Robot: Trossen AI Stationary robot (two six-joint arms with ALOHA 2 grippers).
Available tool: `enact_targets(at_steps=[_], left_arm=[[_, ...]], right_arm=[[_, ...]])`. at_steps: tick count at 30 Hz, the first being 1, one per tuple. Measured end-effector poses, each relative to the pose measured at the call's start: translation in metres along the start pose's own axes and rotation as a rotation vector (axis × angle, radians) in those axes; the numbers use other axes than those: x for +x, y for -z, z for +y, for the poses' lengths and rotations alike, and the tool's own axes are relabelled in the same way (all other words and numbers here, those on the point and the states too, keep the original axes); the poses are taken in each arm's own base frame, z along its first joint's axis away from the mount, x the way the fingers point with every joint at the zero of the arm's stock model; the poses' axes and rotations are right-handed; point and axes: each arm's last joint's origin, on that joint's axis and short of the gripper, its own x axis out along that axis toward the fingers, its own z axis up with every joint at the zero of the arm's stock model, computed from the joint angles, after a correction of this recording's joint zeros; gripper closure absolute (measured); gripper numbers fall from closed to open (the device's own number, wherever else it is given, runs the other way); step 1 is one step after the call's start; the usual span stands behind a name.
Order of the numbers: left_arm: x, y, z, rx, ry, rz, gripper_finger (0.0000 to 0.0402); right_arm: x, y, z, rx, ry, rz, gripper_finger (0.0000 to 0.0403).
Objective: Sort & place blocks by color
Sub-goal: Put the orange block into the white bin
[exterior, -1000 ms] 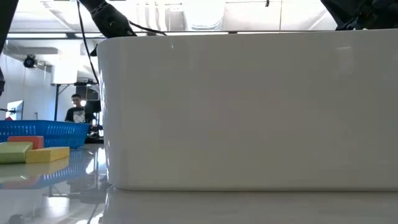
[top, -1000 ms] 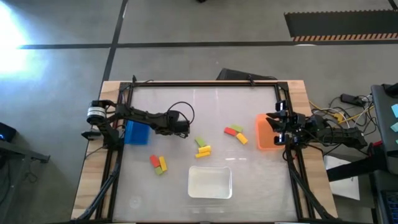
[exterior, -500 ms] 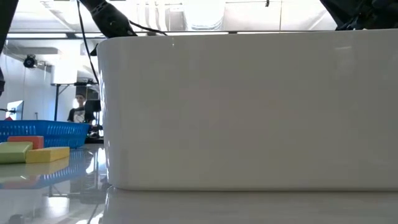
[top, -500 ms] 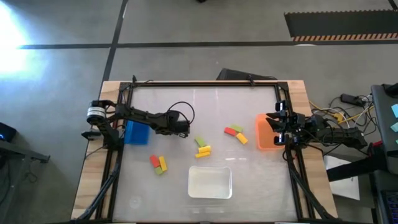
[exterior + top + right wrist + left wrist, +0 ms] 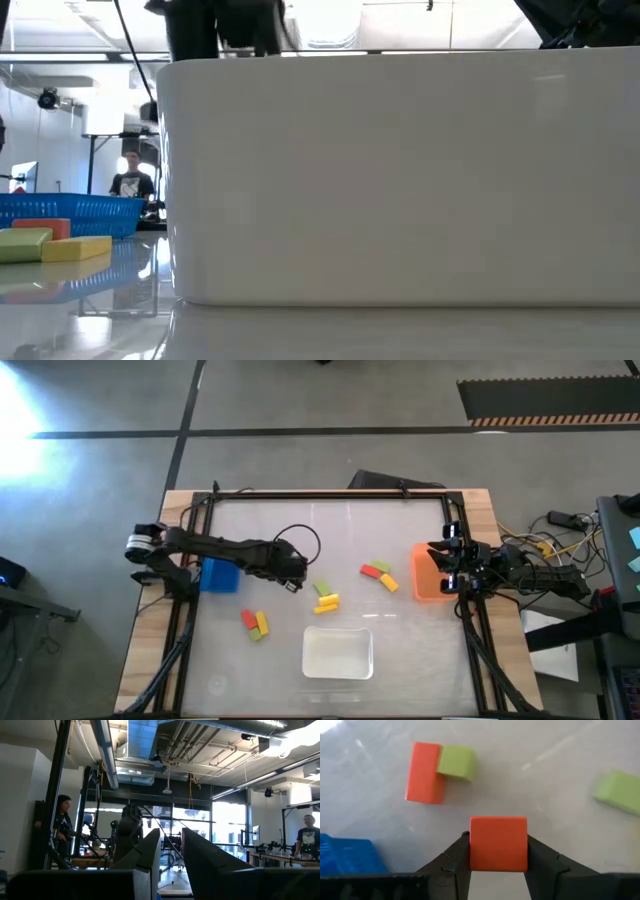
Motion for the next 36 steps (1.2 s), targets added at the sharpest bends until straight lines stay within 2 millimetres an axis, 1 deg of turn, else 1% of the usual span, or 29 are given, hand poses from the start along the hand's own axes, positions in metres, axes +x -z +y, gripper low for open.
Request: enact_targets(at_steps=[4,7,9,12,15,18,20,23,26,30,34,36], left_arm=[[-0.039,-0.001,-0.019,0.134,0.123,0.015,0.0279],[-0.068,0.003,-0.036,0.266,0.280,0.035,0.0279],[-0.089,0.008,-0.045,0.307,0.375,0.037,0.0279],[-0.117,0.016,-0.055,0.331,0.464,-0.001,0.0279],[-0.135,0.021,-0.068,0.351,0.569,-0.100,0.0279],[-0.145,0.021,-0.081,0.360,0.694,-0.206,0.0279],[-0.149,0.020,-0.088,0.341,0.749,-0.256,0.0279],[-0.146,0.024,-0.100,0.323,0.774,-0.286,0.0279],[-0.136,0.031,-0.118,0.311,0.791,-0.280,0.0279],[-0.119,0.044,-0.140,0.354,0.763,-0.239,0.0279],[-0.098,0.055,-0.156,0.462,0.731,-0.192,0.0279],[-0.089,0.060,-0.160,0.529,0.702,-0.185,0.0279]], right_arm=[[0.000,0.000,0.000,0.000,0.000,0.000,0.0335],[0.000,0.000,0.000,0.001,0.000,0.001,0.0335],[0.000,0.000,0.000,0.002,0.000,0.001,0.0335],[0.000,0.000,0.000,0.002,0.000,0.001,0.0335],[0.000,0.000,0.000,0.001,0.000,0.001,0.0335],[0.000,0.000,0.000,0.001,0.000,0.001,0.0335],[0.000,0.000,0.000,0.002,0.000,0.001,0.0335],[0.000,0.000,0.000,0.001,0.000,0.000,0.0335],[0.000,0.000,0.000,0.003,0.000,-0.003,0.0335],[0.000,0.000,0.000,0.003,0.001,0.000,0.0335],[0.000,0.000,0.000,0.003,0.001,-0.001,0.0335],[0.000,0.000,0.000,0.010,0.001,-0.002,0.0335]])
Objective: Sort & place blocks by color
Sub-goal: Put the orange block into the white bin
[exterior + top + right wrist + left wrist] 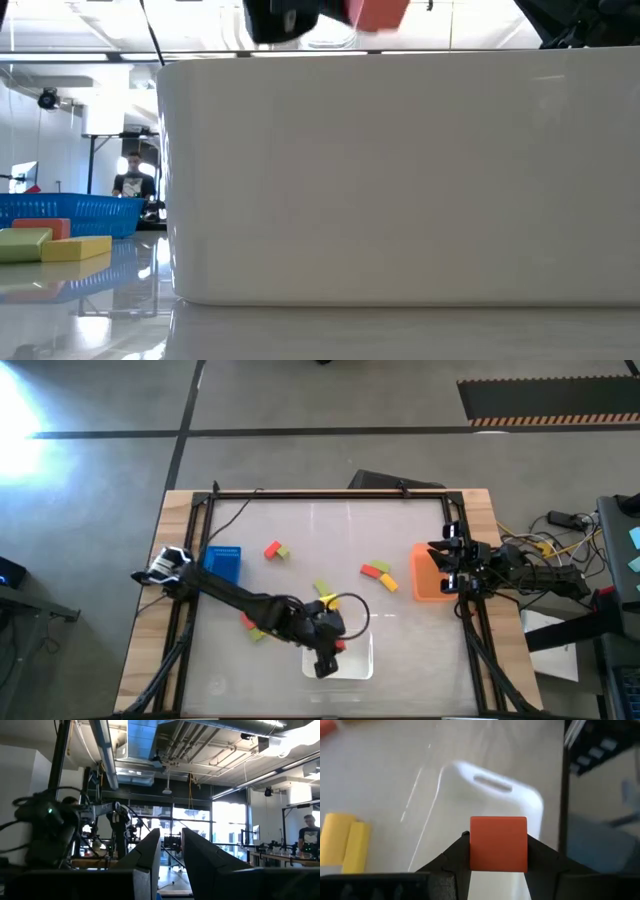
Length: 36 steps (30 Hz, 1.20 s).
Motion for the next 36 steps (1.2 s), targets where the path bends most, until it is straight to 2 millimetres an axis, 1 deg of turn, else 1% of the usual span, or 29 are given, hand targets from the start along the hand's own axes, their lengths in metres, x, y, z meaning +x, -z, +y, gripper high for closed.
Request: enact_targets(at_steps=[3,5,7,12,21,25,29,36], left_arm=[[0.013,0.012,0.004,0.072,-0.062,0.087,0.0279],[0.026,0.019,0.007,0.105,-0.096,0.134,0.0279],[0.033,0.021,0.006,0.138,-0.093,0.136,0.0279],[0.031,0.020,0.006,0.182,-0.083,0.122,0.0278],[0.042,0.036,0.016,0.197,-0.122,0.171,0.0278],[0.052,0.043,0.021,0.187,-0.109,0.146,0.0278],[0.058,0.045,0.024,0.168,-0.082,0.099,0.0278],[0.063,0.048,0.029,0.130,-0.048,0.110,0.0276]], right_arm=[[0.000,0.000,0.000,0.002,0.000,-0.001,0.0335],[0.000,0.000,0.000,0.002,0.000,-0.001,0.0335],[0.000,0.000,0.000,0.001,0.000,-0.001,0.0335],[0.000,0.000,0.000,0.001,0.000,-0.001,0.0335],[0.000,0.000,0.000,-0.001,0.000,-0.001,0.0335],[0.000,0.000,0.000,-0.008,0.000,-0.001,0.0335],[0.000,0.000,0.000,-0.011,0.000,-0.002,0.0335],[0.000,0.000,0.000,-0.011,0.000,-0.001,0.0335]])
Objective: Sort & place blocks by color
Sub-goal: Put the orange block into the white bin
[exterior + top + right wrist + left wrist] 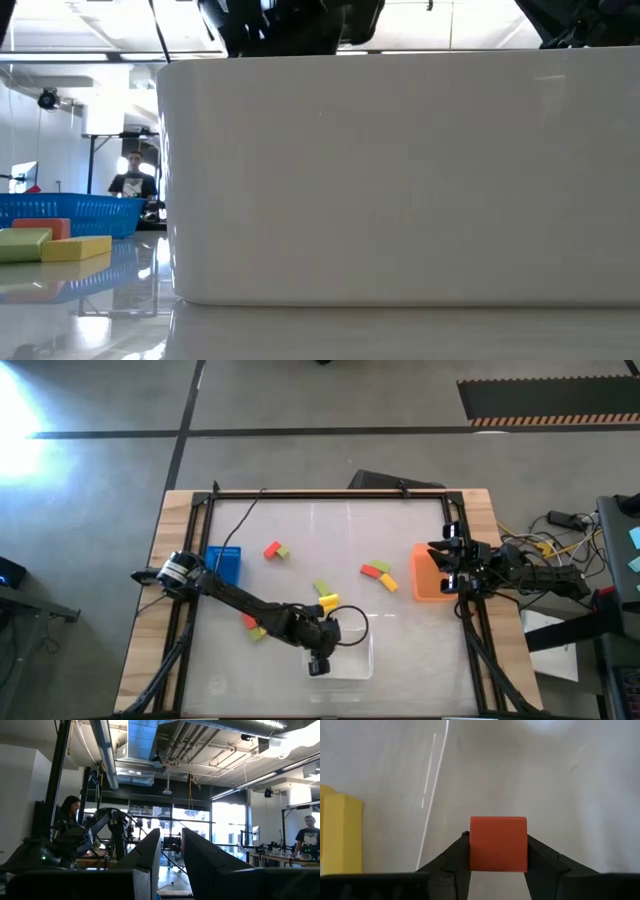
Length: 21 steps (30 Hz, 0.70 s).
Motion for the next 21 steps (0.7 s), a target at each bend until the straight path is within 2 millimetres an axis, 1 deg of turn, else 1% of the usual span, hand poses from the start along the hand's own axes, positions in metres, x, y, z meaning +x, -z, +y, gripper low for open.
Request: enact_targets(at_steps=[5,21], left_arm=[[0.0015,0.0011,0.0007,-0.004,0.015,-0.004,0.0265],[0.0055,0.0044,0.0042,-0.036,0.039,0.004,0.0262]], right_arm=[[0.0000,-0.0001,0.0000,0.000,0.000,-0.001,0.0335],[0.0000,0.0000,0.0000,0.000,0.000,0.000,0.0335]])
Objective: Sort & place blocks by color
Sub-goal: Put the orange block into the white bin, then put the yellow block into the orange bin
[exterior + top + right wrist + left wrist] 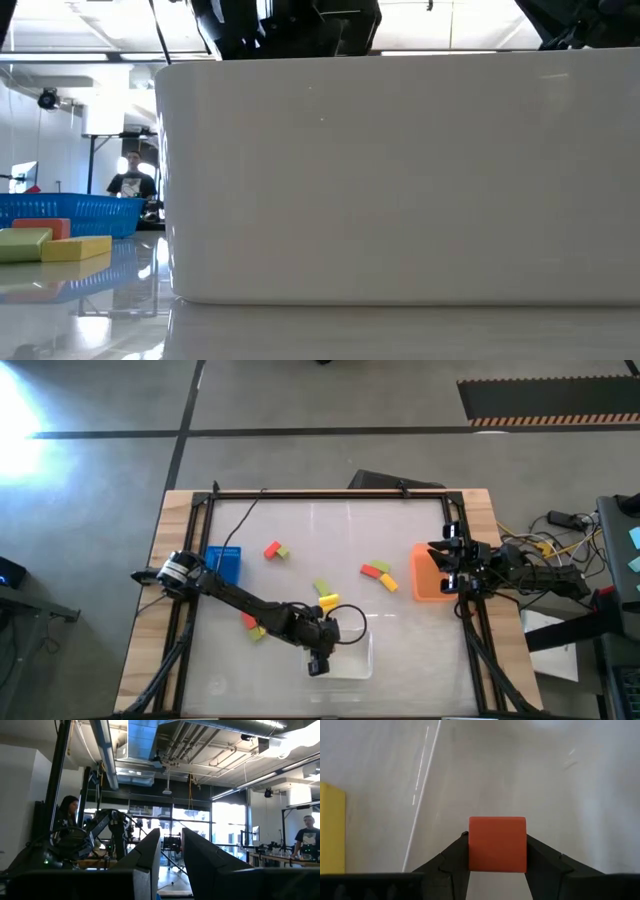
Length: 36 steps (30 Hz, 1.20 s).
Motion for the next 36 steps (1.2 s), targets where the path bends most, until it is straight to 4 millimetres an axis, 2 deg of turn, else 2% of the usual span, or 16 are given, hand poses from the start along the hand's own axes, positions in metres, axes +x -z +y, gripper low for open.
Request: enact_targets(at_steps=[16,31,36], left_arm=[[0.000,0.000,0.000,-0.001,0.013,0.000,0.0260],[0.000,0.000,0.000,-0.001,0.012,-0.002,0.0228],[-0.010,-0.005,0.001,-0.003,0.016,-0.016,0.0228]], right_arm=[[0.000,0.000,0.000,0.000,0.000,0.000,0.0335],[0.000,0.000,0.000,0.002,0.000,0.000,0.0335],[0.000,0.000,0.000,0.003,0.000,0.000,0.0335]])
